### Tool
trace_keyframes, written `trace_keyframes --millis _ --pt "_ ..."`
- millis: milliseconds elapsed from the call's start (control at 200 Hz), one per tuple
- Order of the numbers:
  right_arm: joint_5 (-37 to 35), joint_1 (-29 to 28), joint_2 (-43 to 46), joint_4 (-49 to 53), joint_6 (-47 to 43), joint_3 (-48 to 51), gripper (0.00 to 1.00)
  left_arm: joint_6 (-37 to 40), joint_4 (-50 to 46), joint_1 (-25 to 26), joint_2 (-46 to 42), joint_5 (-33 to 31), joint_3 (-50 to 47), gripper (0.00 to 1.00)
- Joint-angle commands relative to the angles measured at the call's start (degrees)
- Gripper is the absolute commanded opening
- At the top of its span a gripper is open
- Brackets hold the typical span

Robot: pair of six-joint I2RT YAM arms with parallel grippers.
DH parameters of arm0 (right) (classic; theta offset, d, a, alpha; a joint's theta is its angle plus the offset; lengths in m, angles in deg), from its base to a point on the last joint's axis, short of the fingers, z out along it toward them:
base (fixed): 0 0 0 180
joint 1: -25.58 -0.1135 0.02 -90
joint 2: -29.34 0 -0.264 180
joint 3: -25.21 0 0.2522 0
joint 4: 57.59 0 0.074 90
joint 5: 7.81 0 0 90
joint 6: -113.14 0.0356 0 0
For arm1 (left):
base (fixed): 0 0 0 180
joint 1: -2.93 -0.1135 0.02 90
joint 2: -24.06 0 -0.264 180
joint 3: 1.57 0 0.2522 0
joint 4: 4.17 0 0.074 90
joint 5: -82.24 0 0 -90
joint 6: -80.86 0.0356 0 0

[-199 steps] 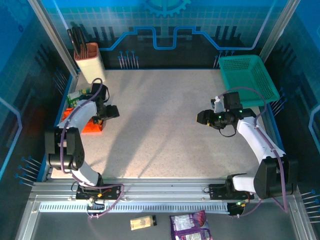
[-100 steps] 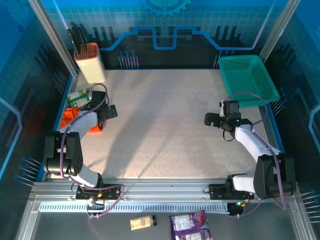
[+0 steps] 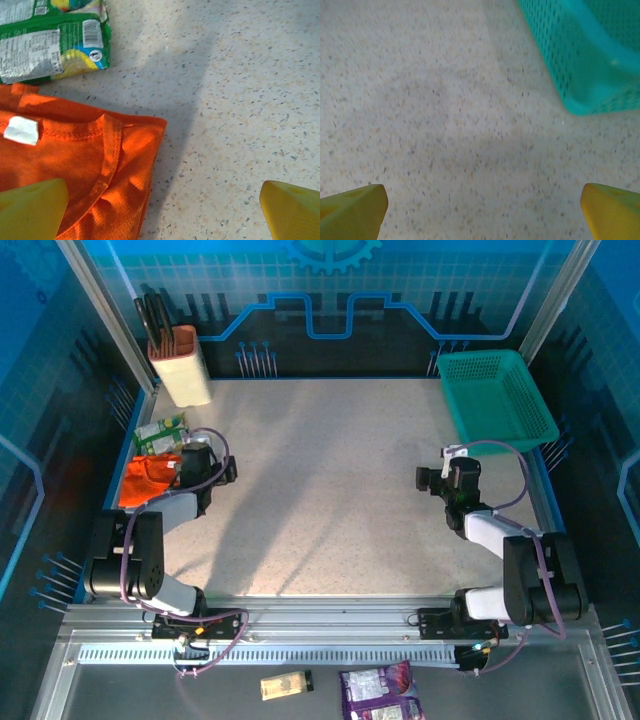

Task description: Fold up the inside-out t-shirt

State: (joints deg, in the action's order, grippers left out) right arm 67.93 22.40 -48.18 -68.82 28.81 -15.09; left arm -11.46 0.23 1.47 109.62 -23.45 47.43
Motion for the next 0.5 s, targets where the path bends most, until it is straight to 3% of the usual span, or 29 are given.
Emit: trace_keyframes --millis 0,115,155,385,495 --pt "1.31 0.95 -1.67 -12.15 -1.42 1.32 1.00 2.22 9.46 -0.39 -2.45 5.23 -3.98 0.99" --pt "3.39 1.90 -5.14 -21.51 -0.58 3.80 1.00 -0.12 22.48 -0.44 -4.57 13.12 -10.40 0.99" --pt "3.44 1.63 -4.80 -20.30 -0.79 3.74 1.00 0.78 25.55 -0.37 -3.89 15.19 -11.67 0.99" --pt "5.12 1.42 -5.81 -25.08 -1.86 5.65 1.00 0.47 29.82 -0.74 1.15 15.68 -11.76 0.99" --pt "6.34 0.77 -11.52 -35.54 -3.20 7.88 1.00 1.62 35.36 -0.42 3.47 17.55 -13.64 0.99"
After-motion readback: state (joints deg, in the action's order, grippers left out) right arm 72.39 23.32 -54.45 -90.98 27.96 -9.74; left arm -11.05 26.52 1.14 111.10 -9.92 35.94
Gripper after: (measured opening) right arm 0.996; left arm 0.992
